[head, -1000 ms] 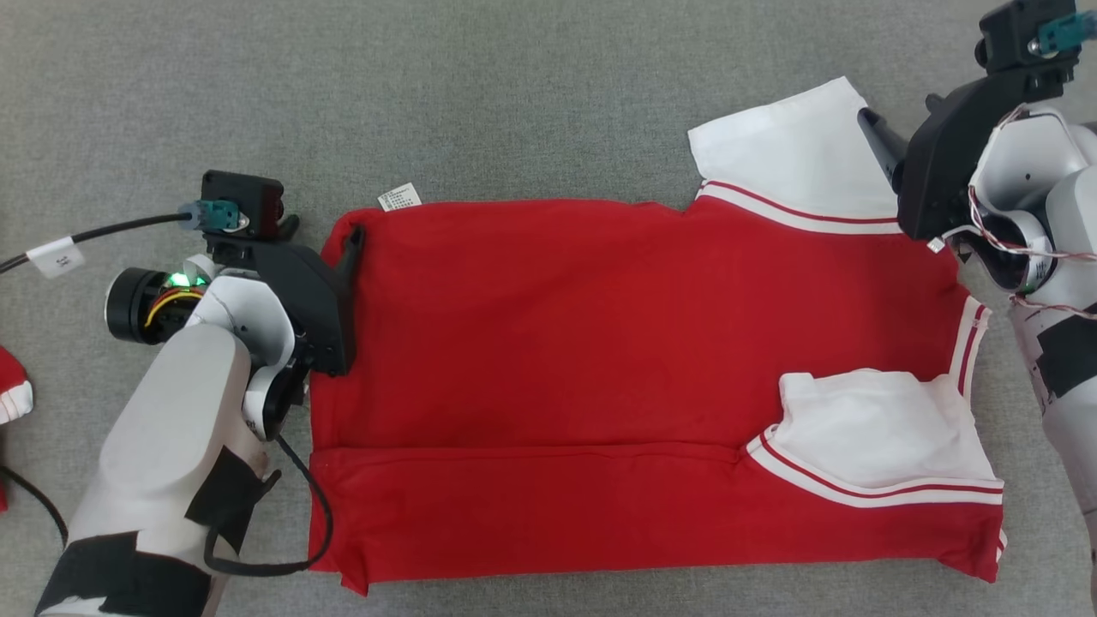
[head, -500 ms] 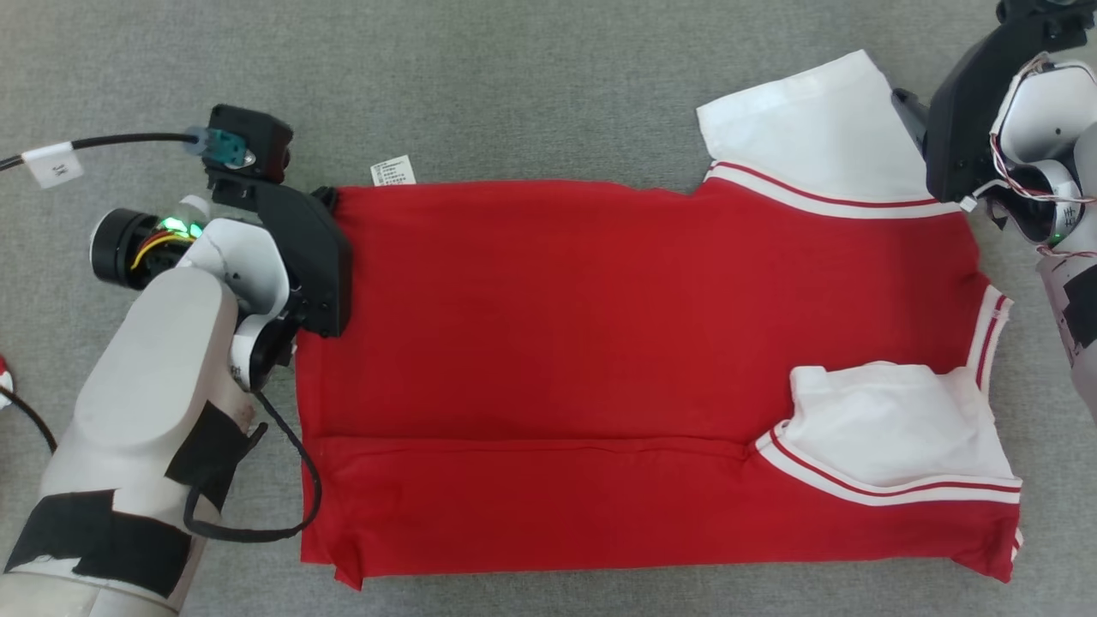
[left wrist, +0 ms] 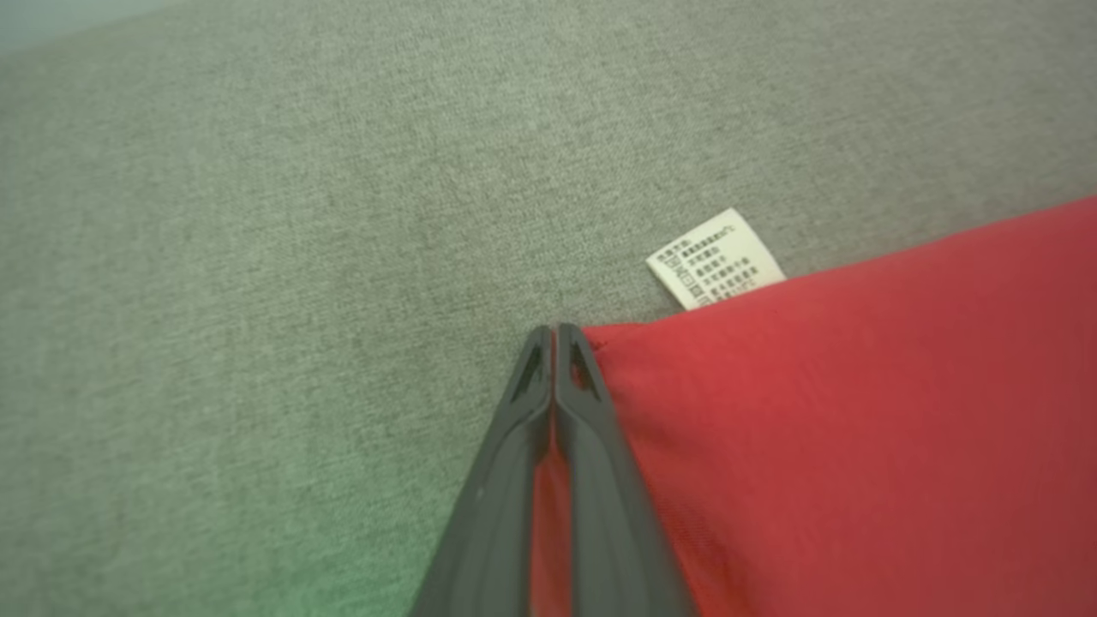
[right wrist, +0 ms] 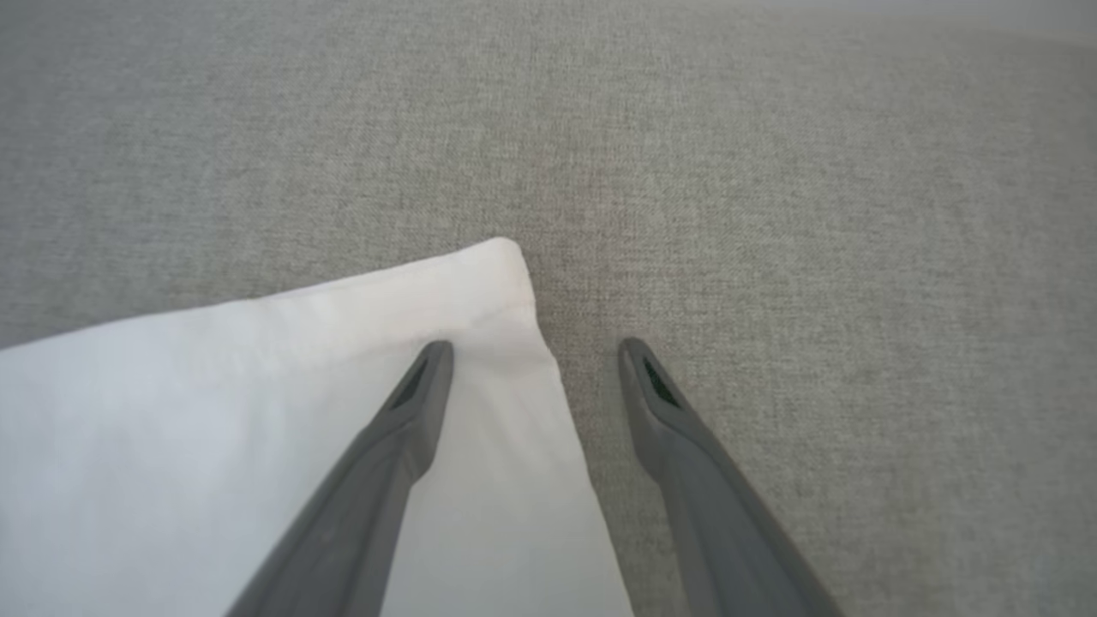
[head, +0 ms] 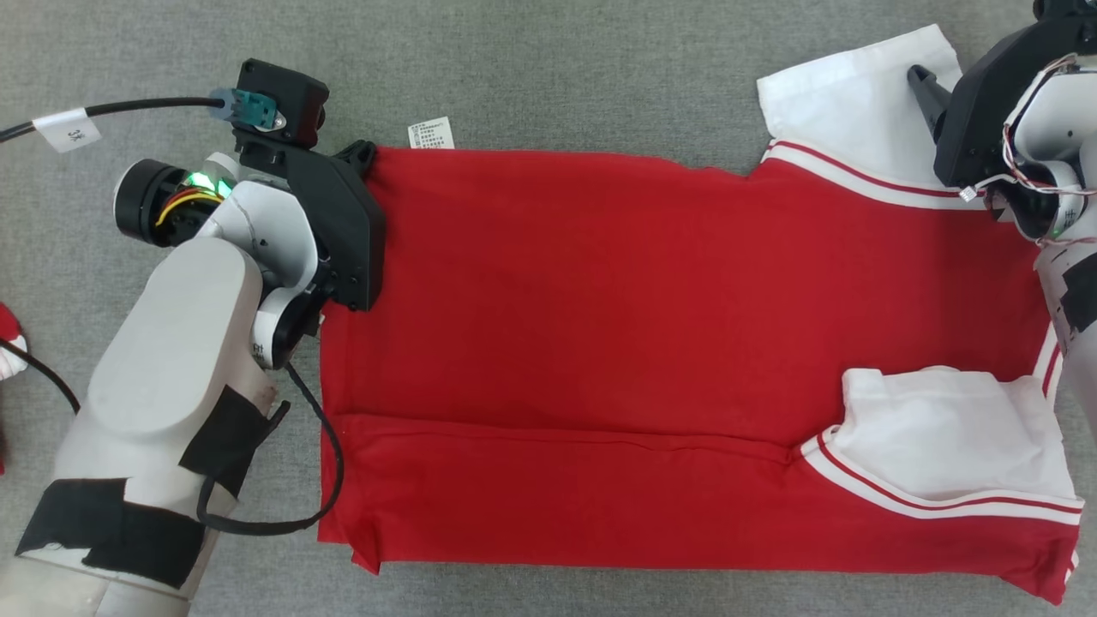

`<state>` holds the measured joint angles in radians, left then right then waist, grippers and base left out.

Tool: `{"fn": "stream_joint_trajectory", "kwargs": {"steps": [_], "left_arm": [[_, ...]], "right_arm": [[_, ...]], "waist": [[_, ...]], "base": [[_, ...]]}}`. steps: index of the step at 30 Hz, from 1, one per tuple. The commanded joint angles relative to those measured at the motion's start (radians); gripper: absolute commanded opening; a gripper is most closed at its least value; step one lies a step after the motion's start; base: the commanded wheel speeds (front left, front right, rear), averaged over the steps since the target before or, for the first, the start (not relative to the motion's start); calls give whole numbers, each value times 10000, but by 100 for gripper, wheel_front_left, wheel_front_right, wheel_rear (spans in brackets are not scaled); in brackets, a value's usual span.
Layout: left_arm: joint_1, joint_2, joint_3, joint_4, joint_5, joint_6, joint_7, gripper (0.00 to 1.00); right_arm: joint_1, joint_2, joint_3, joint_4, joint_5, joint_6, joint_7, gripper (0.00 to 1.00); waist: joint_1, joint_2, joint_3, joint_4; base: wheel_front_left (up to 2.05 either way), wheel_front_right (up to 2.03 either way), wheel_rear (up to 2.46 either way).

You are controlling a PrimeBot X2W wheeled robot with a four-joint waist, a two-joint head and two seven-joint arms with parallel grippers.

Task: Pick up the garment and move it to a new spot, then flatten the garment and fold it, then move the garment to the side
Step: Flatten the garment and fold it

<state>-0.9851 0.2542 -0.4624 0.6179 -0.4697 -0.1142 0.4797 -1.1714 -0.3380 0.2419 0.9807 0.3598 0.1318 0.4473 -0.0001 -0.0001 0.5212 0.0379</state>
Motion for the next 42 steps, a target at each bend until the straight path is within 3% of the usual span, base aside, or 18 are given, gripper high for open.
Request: {"fn": "stream_joint_trajectory", "kwargs": {"steps": [1, 2, 4, 5, 6, 10, 16, 23, 33, 42], "left_arm": [[211, -51, -142, 206, -26, 49, 134, 0], [218, -51, -160, 190, -22, 53, 141, 0], [226, -46, -180, 152, -17, 68, 111, 0], [240, -68, -169, 124, -52, 68, 49, 0], [261, -82, -150, 105, -61, 79, -12, 0], [274, -60, 87, 14, -22, 347, -752, 0], [386, 10, 190, 294, 270, 768, -1916, 0], [830, -264, 330, 680, 82, 1090, -2796, 0], [2117, -480, 151, 558, -89, 859, -3907, 0], [3284, -793, 642, 373, -629, 1377, -5068, 0]], "right_arm": [[114, 104, 142, 330, 4, -19, 108, 100], [119, 126, 187, 447, 19, -19, 198, 100], [48, 159, 257, 616, 57, -19, 284, 37], [19, 150, 274, 678, 56, -19, 271, 25], [-62, 91, 259, 746, -24, -19, 150, 0], [-286, 67, 87, 837, -266, -21, -640, 0], [14, 310, 90, 549, -446, -21, -3070, 0], [910, 411, 374, 89, 512, -21, -4798, 0], [3385, -396, 1347, -1919, 2372, -21, -4674, 0], [5770, -1359, 1095, -4330, 2685, -21, -4393, 0]], "waist": [[1, 1, 74, 66], [1, 1, 85, 66], [1, 1, 102, 60], [1, 1, 96, 54], [1, 1, 81, 44], [1, 1, -78, -27], [1, 1, -604, -155], [1, 1, -1430, -287], [1, 1, -2489, -472], [1, 1, -2975, -616]], "base": [[0, 0, 0], [0, 0, 0], [0, 0, 0], [0, 0, 0], [0, 0, 0], [0, 0, 0], [0, 0, 0], [0, 0, 0], [0, 0, 0], [0, 0, 0]]}}
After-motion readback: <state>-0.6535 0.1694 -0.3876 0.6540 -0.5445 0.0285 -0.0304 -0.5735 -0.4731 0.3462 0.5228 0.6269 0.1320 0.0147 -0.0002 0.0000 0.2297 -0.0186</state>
